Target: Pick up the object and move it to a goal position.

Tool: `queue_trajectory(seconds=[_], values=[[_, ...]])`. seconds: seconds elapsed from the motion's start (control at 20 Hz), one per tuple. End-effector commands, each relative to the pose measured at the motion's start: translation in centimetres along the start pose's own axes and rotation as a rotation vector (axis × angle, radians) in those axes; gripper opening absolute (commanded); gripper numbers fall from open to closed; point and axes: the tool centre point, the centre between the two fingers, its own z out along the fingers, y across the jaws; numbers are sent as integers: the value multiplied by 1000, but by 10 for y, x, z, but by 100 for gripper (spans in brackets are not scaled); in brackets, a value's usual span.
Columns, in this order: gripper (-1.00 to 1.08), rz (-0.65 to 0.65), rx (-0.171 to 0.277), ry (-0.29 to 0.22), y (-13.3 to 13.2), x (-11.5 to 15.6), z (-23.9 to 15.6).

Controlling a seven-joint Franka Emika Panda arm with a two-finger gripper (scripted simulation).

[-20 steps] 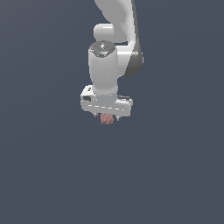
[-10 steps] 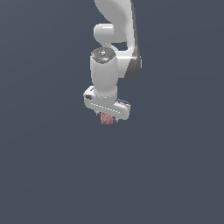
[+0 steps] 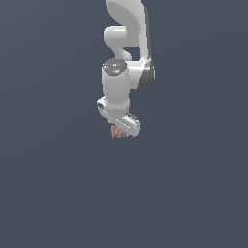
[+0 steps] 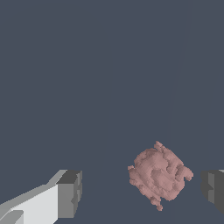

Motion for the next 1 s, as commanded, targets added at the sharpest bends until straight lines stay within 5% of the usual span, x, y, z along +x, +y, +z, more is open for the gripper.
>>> queue_trajectory(seconds=[0.0,0.95], values=[[100,72,-2,-2,4,-5,6],[100,595,-26,-10,40,-38,45]])
